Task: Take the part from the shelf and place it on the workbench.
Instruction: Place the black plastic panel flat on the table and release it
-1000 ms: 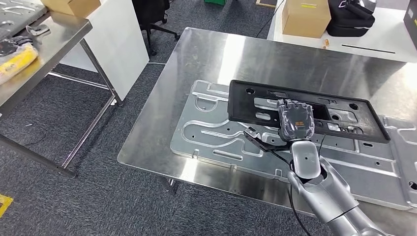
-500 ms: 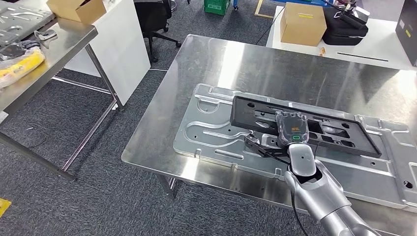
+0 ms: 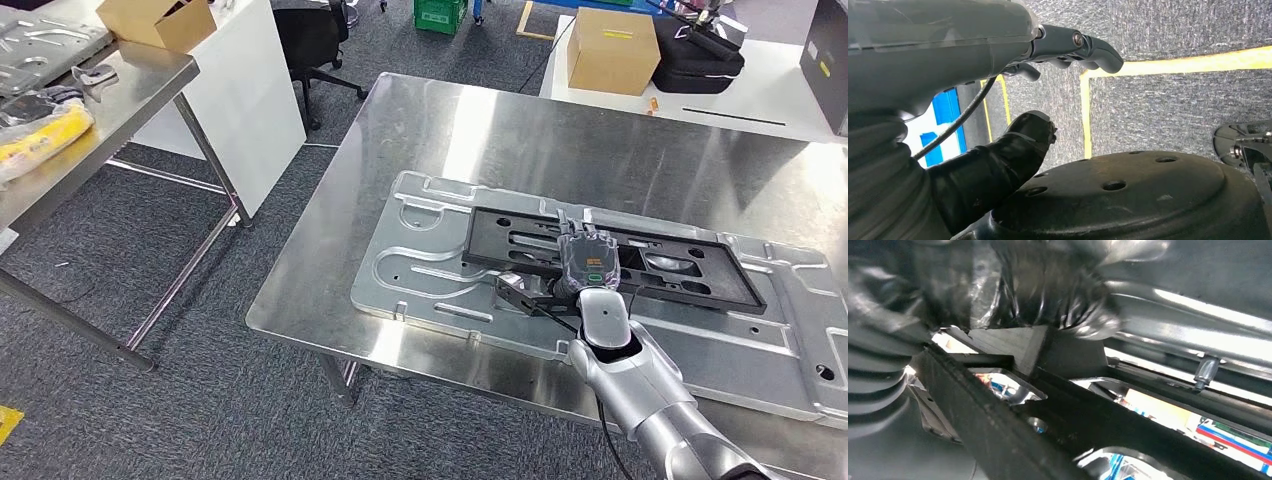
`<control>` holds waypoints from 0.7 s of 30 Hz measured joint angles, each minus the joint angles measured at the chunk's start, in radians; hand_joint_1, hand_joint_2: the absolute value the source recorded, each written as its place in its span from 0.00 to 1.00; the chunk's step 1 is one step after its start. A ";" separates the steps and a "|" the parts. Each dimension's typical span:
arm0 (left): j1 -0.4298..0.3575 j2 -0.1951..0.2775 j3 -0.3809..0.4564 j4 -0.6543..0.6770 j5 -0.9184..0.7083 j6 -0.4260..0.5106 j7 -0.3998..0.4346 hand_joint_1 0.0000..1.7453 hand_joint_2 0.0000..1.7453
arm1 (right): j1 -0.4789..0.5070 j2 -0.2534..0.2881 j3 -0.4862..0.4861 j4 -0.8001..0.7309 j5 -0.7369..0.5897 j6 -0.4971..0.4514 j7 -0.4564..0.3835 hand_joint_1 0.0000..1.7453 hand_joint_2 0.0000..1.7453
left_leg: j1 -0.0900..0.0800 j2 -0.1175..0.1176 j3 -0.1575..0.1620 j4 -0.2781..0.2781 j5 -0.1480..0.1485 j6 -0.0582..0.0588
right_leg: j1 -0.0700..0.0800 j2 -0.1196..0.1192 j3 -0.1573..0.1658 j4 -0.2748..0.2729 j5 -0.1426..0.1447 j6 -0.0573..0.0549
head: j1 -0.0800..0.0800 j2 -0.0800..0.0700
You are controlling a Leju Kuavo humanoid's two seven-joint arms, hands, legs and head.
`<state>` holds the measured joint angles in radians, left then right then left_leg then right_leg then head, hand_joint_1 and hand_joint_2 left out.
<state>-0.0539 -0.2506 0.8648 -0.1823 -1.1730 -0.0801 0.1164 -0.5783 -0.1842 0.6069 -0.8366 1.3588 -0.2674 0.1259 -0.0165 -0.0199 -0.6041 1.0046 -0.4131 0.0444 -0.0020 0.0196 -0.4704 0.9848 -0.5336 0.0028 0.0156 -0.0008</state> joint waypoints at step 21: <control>0.000 -0.003 0.043 0.000 0.024 0.017 0.006 0.00 0.00 | 0.094 0.042 0.008 -0.297 0.186 -0.154 0.083 0.00 0.00 | 0.019 0.020 -0.012 -0.015 0.023 0.014 | -0.023 -0.012 -0.133 0.277 -0.125 0.035 | 0.002 0.000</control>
<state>-0.0543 -0.2541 0.9074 -0.1823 -1.1489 -0.0627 0.1227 -0.4846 -0.1427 0.6154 -1.1336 1.5447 -0.4217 0.2090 0.0024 0.0005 -0.6160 0.9896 -0.3901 0.0583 -0.0249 0.0075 -0.6031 1.2620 -0.6585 0.0377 0.0175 -0.0008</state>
